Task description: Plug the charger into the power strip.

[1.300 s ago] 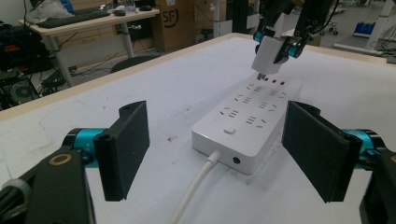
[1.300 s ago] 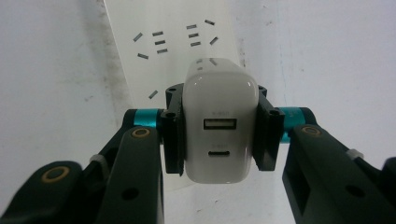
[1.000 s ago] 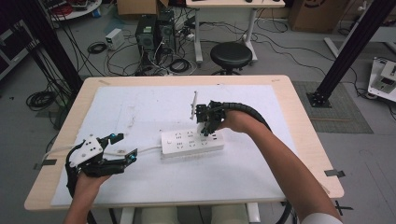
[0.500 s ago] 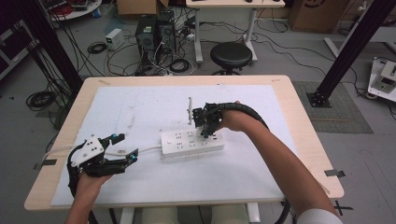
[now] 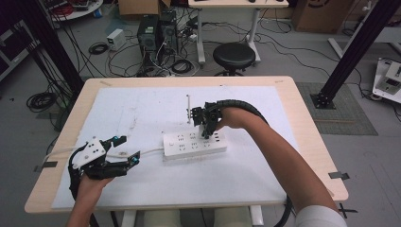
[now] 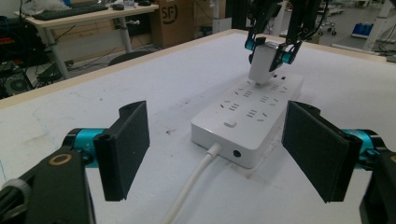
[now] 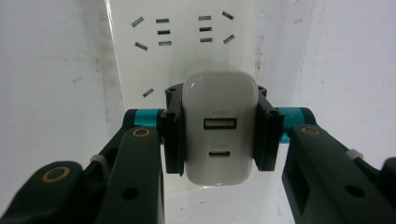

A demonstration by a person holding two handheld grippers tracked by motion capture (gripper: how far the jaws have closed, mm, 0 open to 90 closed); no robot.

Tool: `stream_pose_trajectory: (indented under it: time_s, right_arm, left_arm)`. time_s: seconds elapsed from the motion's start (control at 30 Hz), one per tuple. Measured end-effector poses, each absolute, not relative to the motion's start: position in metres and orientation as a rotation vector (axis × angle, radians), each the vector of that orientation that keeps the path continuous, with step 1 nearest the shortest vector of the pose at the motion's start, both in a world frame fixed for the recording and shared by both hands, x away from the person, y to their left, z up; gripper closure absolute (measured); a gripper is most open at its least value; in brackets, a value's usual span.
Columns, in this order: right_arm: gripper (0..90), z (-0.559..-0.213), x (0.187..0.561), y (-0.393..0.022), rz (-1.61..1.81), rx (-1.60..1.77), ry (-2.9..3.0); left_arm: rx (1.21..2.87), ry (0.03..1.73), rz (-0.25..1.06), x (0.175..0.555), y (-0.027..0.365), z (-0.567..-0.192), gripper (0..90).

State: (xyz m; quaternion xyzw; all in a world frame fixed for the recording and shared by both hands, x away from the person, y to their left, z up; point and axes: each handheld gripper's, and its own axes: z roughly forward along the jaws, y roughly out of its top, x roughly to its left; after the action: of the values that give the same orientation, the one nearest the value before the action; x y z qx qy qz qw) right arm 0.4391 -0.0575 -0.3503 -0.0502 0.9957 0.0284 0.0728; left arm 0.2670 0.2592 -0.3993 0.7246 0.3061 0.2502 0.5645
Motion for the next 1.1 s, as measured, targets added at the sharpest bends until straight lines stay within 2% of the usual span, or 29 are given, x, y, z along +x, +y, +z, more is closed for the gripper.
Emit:
stream_pose_trajectory:
  time_s: [1.1]
  right_arm:
    - [64.1,-0.360,0.449,-0.047,0.008,-0.203,3.041]
  left_arm:
    - [1.715,0.721,0.586,0.267,0.258,-0.399,23.3]
